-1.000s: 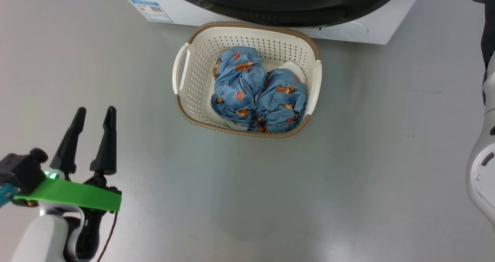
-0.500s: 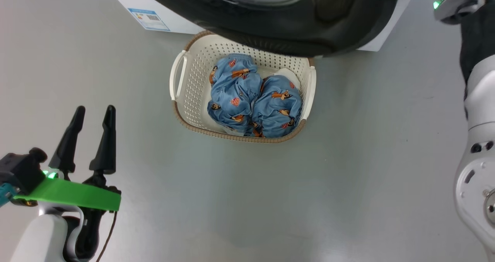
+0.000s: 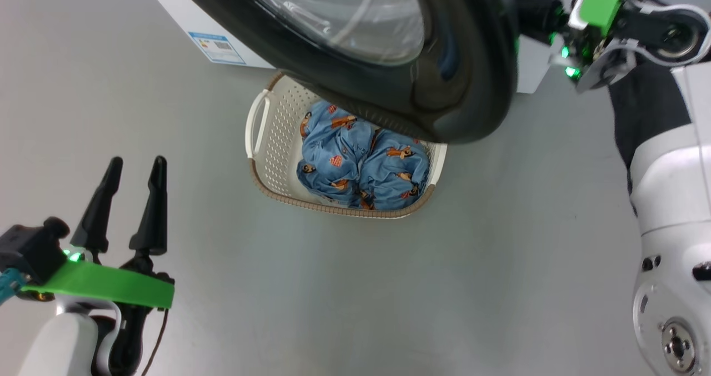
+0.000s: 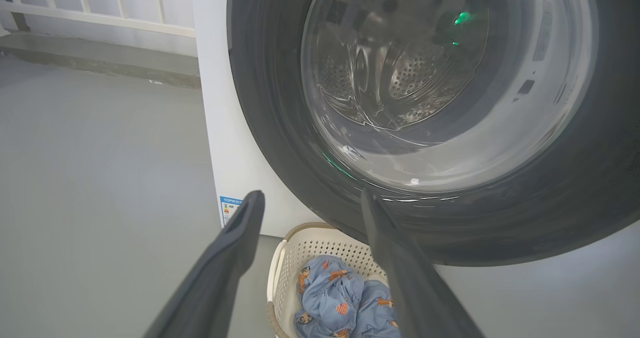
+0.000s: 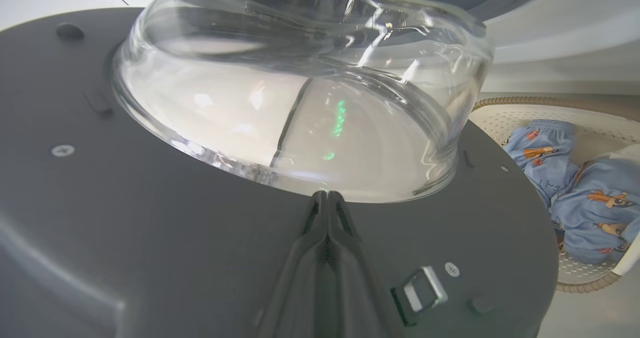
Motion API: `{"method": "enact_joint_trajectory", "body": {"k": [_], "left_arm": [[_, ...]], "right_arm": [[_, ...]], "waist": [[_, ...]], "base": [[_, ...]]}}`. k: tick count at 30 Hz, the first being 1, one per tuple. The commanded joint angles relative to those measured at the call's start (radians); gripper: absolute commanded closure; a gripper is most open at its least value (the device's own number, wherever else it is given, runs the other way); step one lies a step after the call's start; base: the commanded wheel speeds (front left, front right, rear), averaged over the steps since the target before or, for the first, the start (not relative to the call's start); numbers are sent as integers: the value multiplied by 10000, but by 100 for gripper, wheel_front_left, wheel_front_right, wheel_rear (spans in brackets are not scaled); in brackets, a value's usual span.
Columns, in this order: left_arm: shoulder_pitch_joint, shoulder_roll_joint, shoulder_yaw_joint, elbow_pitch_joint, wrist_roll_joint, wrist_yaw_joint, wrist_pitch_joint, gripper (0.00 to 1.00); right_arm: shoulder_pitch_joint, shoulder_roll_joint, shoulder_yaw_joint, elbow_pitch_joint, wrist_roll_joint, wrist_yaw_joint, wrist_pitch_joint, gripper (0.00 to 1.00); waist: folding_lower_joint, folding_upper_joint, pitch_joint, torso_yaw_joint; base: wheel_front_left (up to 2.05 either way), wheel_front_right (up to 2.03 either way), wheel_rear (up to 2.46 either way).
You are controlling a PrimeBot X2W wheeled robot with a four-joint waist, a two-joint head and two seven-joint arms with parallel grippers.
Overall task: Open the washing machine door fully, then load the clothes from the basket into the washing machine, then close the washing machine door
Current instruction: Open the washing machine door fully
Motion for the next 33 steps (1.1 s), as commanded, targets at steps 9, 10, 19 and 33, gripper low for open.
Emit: {"method": "enact_joint_trajectory", "body": {"k": [9,10,19,33], "left_arm": [[255,440,488,-271,281,-25,-63,0],[266,436,489,-269,296,-25,-63,0],[322,402,485,-272,357,-25,-63,0],[381,346,777,-199,403,-25,-63,0]], "right_arm": [[1358,380,1720,-1230,1584,19,763,100],[1504,380,1897,-1340,1710,19,789,100],[2782,380,3852,-2426,3180,19,790,100],[3812,381,6500,-3411,5003,19,-426,100]], "waist": [[0,0,-539,-27],[0,0,-580,-26],[0,0,-782,34],[0,0,-950,189]], "base": [[0,0,0],[0,0,0],[0,0,0],[0,0,0]]}}
